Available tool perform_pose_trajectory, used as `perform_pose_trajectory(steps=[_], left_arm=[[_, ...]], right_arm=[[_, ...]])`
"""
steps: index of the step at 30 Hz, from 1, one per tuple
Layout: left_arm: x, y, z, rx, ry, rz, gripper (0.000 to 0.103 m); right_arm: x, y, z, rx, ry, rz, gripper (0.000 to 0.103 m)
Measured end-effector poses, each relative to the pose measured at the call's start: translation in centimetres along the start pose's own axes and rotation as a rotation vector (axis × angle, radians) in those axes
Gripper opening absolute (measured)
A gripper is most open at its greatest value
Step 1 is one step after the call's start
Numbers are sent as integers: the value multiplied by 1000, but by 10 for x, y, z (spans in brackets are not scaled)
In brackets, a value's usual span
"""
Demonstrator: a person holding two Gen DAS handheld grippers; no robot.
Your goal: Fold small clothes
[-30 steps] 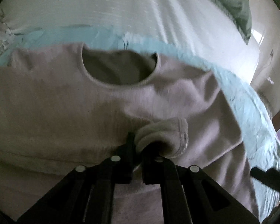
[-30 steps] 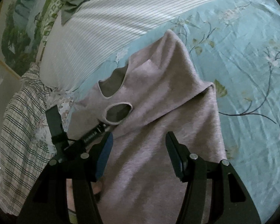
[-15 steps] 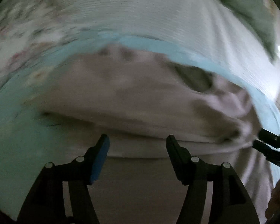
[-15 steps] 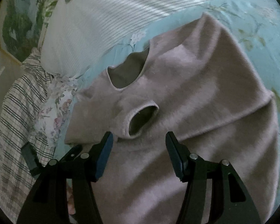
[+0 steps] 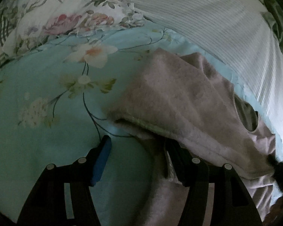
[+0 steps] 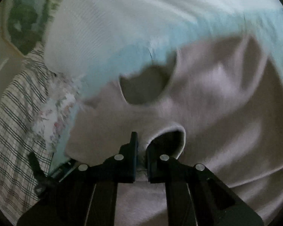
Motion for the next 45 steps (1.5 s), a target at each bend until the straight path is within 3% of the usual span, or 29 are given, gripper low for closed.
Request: perform_pose_trajectory(steps=[3, 7, 11, 19, 22, 24, 25, 27, 30, 33, 37, 39, 42, 45], left_arm=[[4, -4, 3, -1, -20, 1, 62], [7, -5, 8, -5, -39, 6, 55], [8, -5, 5, 16, -55, 4, 56], [7, -4, 8, 13, -43, 4, 55], [6, -2, 9, 22, -37, -3, 56], [4, 0, 9, 24, -32, -16, 56], [3, 1, 10, 22, -28, -22, 56], [-1, 3, 11, 9, -19, -40, 56], [-4, 4, 13, -10, -11, -63, 56], [-6, 6, 15, -21, 8, -76, 56], [-7, 6, 18, -38, 43, -87, 56], [-7, 6, 18, -39, 52, -92, 56], [-6, 6, 18, -39, 57, -96, 56], [-7, 7, 18, -45, 68, -101, 56]], right_arm=[[-45, -22, -3, -17, -15, -110, 8], [-87, -34, -34, -17, 62, -198, 8], [-78, -18, -79, 42, 133, -122, 8], [-49, 15, -111, 54, 227, 8, 11], [-64, 23, -120, 92, 297, 0, 36], [-86, 25, -115, 81, 333, -62, 58], [-95, 25, -109, 67, 333, -91, 59], [-103, 22, -84, 15, 262, -110, 62], [-79, 13, -32, -77, 98, -28, 71], [-34, 1, 33, -161, -64, 49, 75], [36, -22, 108, -231, -183, 152, 80], [70, -33, 135, -251, -214, 215, 80], [113, -44, 154, -291, -184, 285, 80], [152, -36, 166, -316, -214, 453, 81]])
Point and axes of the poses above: each gripper's, at about its wrist camera, not at the fingertips, and x roughly the way its jaws point, z to its left, y to its underside, the point moved 5 cm from there along x, roughly the way its jaws point, and after that the axes turned 10 degrees about y, right-handed, at the moved point
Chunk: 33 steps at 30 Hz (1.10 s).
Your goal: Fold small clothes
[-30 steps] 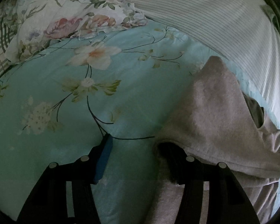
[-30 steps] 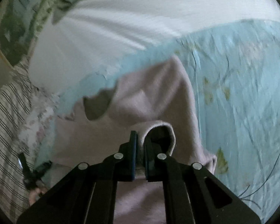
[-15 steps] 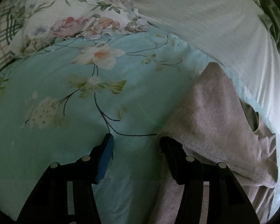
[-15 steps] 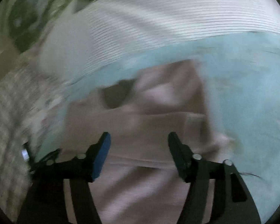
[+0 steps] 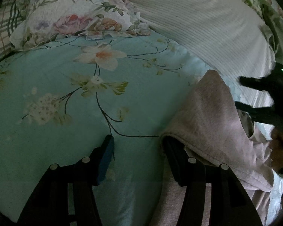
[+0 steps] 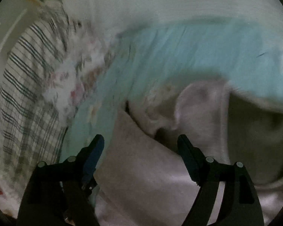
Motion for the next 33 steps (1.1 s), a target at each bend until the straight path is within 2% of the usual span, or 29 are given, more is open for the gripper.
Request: perform_pose_trajectory(steps=[3, 5, 7, 8, 10, 13, 15, 18, 21, 23, 25, 29, 31, 32, 33], left_arm=[[-1, 0, 1, -8, 12, -9, 56], [-1, 1, 1, -8, 12, -16, 56], [-2, 1, 0, -5, 12, -22, 56], [-2, 1, 0, -4, 16, -25, 56], [-3, 1, 0, -9, 24, -28, 56], [-3, 1, 1, -19, 34, -31, 56], [-3, 2, 1, -19, 33, -32, 57], [-2, 1, 1, -21, 34, -28, 57], [-4, 0, 3, -44, 55, -11, 57], [-6, 0, 4, -55, 83, 26, 57], [-15, -1, 5, -64, 113, 47, 58], [-13, -12, 5, -93, 154, 77, 63], [4, -10, 0, -34, 120, 175, 66], [12, -7, -5, 38, 87, 219, 65], [11, -6, -10, 84, 76, 214, 66]], right_arm=[[30, -1, 20, -29, -139, 122, 81], [42, 0, 30, -60, -157, 132, 82], [55, -1, 42, -73, -171, 134, 88], [64, -5, 47, -70, -178, 126, 92], [72, -14, 52, -61, -206, 96, 93], [77, -34, 65, 3, -337, 45, 92], [77, -46, 68, 50, -389, 1, 93], [77, -52, 61, 112, -405, -43, 92], [60, -52, 50, 167, -447, -101, 92], [47, -48, 44, 149, -388, -129, 92], [39, -44, 39, 107, -307, -113, 92], [56, -33, 43, 8, -145, 49, 92], [69, -24, 51, -64, -111, 136, 92], [75, -21, 58, -113, -96, 167, 92], [77, -20, 61, -143, -88, 181, 92]])
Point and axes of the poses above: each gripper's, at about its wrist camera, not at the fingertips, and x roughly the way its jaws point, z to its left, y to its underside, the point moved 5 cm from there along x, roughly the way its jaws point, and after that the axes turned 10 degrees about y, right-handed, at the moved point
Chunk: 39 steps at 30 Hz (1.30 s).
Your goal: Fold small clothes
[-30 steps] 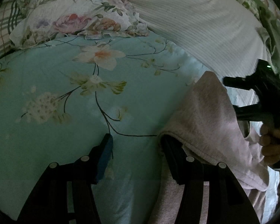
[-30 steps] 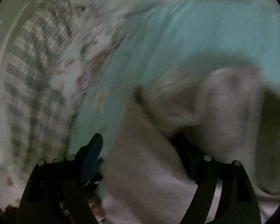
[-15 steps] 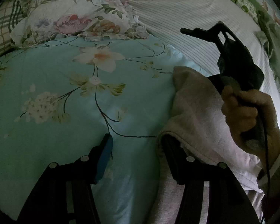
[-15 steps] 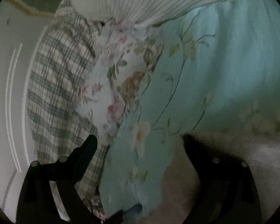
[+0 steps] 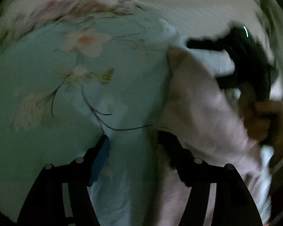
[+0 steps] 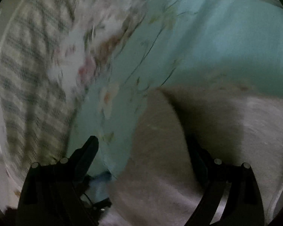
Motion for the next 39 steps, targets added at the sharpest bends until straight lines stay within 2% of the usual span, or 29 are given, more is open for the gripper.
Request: perform_pose_trajectory(steps=[1, 2, 3, 4, 5, 6, 7, 8, 9, 11, 12, 14, 16, 17, 18, 19, 20, 22, 24, 26, 29, 31, 33, 36, 37, 39], left_arm=[[0, 1, -4, 32, -6, 1, 65], [1, 1, -7, 50, -1, 12, 64], [3, 1, -6, 52, -3, 13, 63], [4, 0, -6, 54, -8, 9, 54], [7, -3, -5, 59, -19, 0, 44], [9, -4, -4, 59, -9, -2, 22], [11, -6, -4, 49, 29, 2, 6], [13, -6, -4, 26, 63, 2, 6], [11, -6, -4, 27, 62, -6, 6], [-3, -5, -9, 46, 67, -55, 5], [-11, -3, -11, 56, 71, -79, 5], [-14, 3, -12, 66, 52, -83, 0], [-5, 10, -8, 75, -10, -54, 0], [-2, 13, -3, 55, -8, -35, 0], [-6, 13, 2, 28, 16, -43, 0], [-13, 11, 5, 24, 5, -60, 0], [-20, 12, 6, 34, -16, -69, 0], [-26, 14, 12, 31, -29, -63, 0], [-34, 17, 20, 0, 6, -48, 0], [-43, 14, 25, -20, 22, -59, 0], [-52, 8, 17, -21, 59, -66, 0], [-45, -6, 6, -14, 86, -67, 11], [-39, -19, -10, 10, 99, -74, 18], [-34, -30, -33, 54, 133, -87, 18], [-30, -33, -38, 65, 147, -82, 18], [-19, -34, -51, 97, 155, -55, 18]], right_arm=[[3, 1, 2, -24, -6, 17, 92], [9, 1, 7, -39, -51, 50, 91], [14, 1, 10, -48, -82, 70, 82], [19, 2, 13, -66, -83, 77, 73], [23, 2, 16, -90, -50, 78, 50], [28, 1, 16, -109, 5, 69, 24], [30, 1, 14, -112, 43, 56, 13], [29, -2, 11, -99, 58, 32, 10], [24, -6, 8, -69, 45, -17, 8], [5, -15, 3, -26, -10, -139, 8], [0, -18, 1, -10, -27, -172, 8], [9, -20, -5, 25, 2, -175, 8], [22, -19, -13, 45, 57, -159, 8], [24, -18, -17, 64, 52, -165, 9], [22, -18, -21, 91, 32, -183, 10], [18, -18, -25, 111, 27, -202, 11], [13, -18, -27, 125, 33, -223, 15], [-1, -15, -26, 126, 54, -266, 30], [-22, -11, -25, 129, 80, -319, 55], [-44, -6, -21, 128, 108, -384, 57], [-72, 15, -22, 137, 167, -434, 57], [-85, 34, -23, 143, 177, -445, 57], [-100, 67, -26, 143, 184, -463, 57], [-116, 111, -41, 168, 232, -478, 57], [-123, 126, -50, 186, 264, -486, 57], [-144, 158, -74, 243, 379, -512, 57]])
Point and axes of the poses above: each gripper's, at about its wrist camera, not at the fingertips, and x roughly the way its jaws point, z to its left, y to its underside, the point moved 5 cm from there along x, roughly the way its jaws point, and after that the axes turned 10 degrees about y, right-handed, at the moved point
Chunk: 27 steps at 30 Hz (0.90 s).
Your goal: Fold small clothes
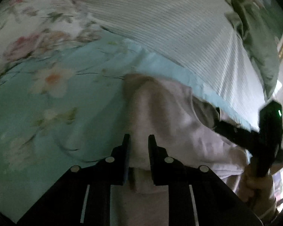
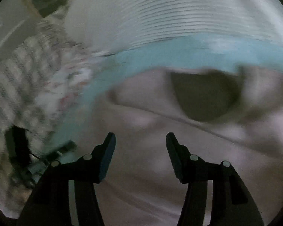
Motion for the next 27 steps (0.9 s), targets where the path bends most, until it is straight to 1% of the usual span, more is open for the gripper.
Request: perform_pose_trajectory(steps=[2, 4, 5, 6, 8, 10, 13, 15, 16, 18, 19, 20, 23, 25, 26, 27], left_arm=[[9, 1, -6, 28, -7, 26, 18], [14, 2, -6, 37, -16, 34, 18], [18, 0, -6, 39, -17, 36, 18], [19, -2, -5, 39, -18, 37, 18], [23, -4, -5, 40, -27, 37, 18], [28, -8, -5, 43, -33, 42, 18], [32, -11, -6, 55, -45, 53, 18], [34, -10, -6, 66, -52, 63, 18], [36, -9, -7, 71, -58, 70, 18], [39, -8, -7, 76, -62, 83, 18], [41, -7, -9, 80, -63, 91, 18], [42, -7, -10, 83, -65, 95, 18], [45, -7, -16, 107, -66, 108, 18], [46, -6, -19, 116, -57, 112, 18], [49, -6, -20, 116, -52, 118, 18], [52, -4, -21, 114, -39, 127, 18]], right_arm=[[-29, 9, -48, 65, 128, -54, 57], [-55, 15, -89, 123, 229, -101, 57], [-68, 19, -112, 156, 285, -114, 57], [-76, 22, -129, 180, 317, -113, 57], [-84, 29, -155, 216, 352, -98, 57], [-85, 34, -168, 231, 369, -83, 57], [-81, 42, -175, 232, 344, -59, 57], [-69, 48, -173, 226, 327, -22, 57], [-65, 52, -169, 223, 318, -12, 55], [-55, 53, -164, 216, 250, 4, 5], [-54, 53, -160, 216, 238, 8, 5], [-59, 49, -158, 210, 232, -8, 5], [-94, 30, -151, 177, 247, -123, 5], [-114, 19, -154, 152, 315, -185, 5], [-118, 18, -160, 138, 360, -184, 5], [-115, 20, -167, 139, 385, -167, 5]])
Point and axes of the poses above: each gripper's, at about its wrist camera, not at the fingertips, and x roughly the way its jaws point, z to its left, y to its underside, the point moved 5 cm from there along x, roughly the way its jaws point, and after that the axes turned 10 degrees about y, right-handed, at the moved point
